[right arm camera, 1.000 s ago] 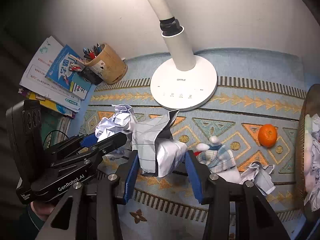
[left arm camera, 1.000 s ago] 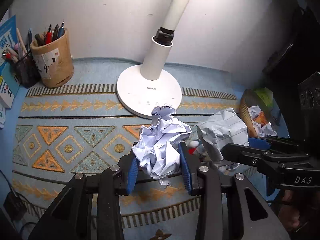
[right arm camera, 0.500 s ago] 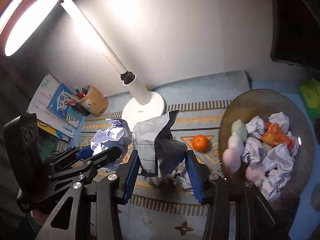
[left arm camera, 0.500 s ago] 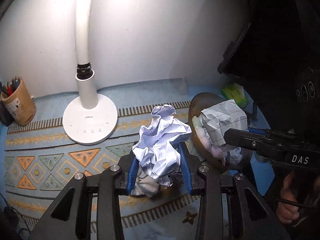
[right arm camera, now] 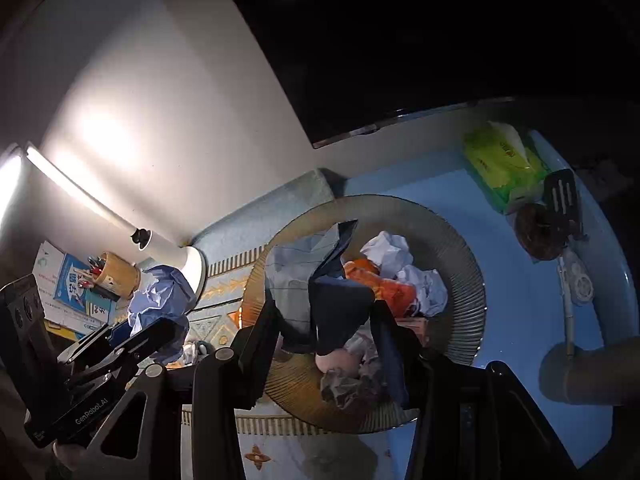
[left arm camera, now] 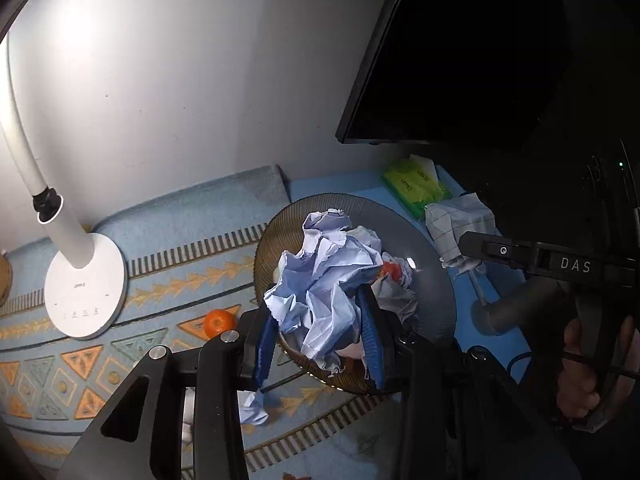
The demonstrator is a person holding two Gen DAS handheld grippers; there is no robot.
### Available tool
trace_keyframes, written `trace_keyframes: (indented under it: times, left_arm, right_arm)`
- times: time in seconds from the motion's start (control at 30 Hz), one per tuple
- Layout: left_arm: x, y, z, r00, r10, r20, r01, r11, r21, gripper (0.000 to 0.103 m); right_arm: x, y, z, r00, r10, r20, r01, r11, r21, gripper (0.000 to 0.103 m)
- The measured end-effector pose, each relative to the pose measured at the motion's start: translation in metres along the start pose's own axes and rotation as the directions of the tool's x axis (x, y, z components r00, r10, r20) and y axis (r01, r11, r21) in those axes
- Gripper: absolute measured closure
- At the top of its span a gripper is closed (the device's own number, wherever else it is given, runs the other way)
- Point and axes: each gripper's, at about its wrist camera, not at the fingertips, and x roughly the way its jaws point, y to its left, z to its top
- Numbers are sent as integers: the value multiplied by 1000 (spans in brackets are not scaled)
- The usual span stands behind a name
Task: Organize objects
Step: 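Carry both papers into the glass bowl and open both grippers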
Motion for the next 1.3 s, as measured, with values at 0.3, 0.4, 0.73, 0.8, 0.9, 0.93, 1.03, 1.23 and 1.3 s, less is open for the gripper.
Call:
trace_keyframes:
  times: [0.3,0.4,0.73,0.8,0.9,0.93,1.03,1.23,1.3]
  left_arm:
    - [36,-20,8,998,1,-55,1,1000,26,69]
    - [45,-21,12,998,13,-69,-10,999,42,69]
    - [81,-8,25,993,-10,-119,14,1000,28,47]
    - [87,-5,22,991,-5,-132,7,1000,18,25]
    - [92,0,16,988,-27,-151,25,1000,-12,24]
    - [93,1,14,986,-33,-162,30,999,-24,24]
    - [93,5,9,985,-43,-167,35,998,-50,24]
    - [76,8,3,990,-26,-142,15,997,-78,24]
    - [68,12,1,991,-27,-132,14,995,-100,24]
  right_arm:
    - [9,-29,22,1000,-14,-7,14,1000,22,56]
    - [23,-30,32,1000,-13,-24,13,1000,17,56]
    - [74,-22,59,997,9,-71,-9,1000,1,45]
    - [79,-21,63,998,7,-67,-7,1000,-7,39]
    - [86,-23,64,997,-2,-77,2,1000,-4,39]
    - [88,-25,63,997,-2,-82,2,1000,-1,39]
    - [92,-30,61,995,1,-98,1,1000,17,39]
    - [87,-30,56,995,6,-100,-4,1000,17,39]
    - [82,-28,54,995,11,-95,-10,1000,12,39]
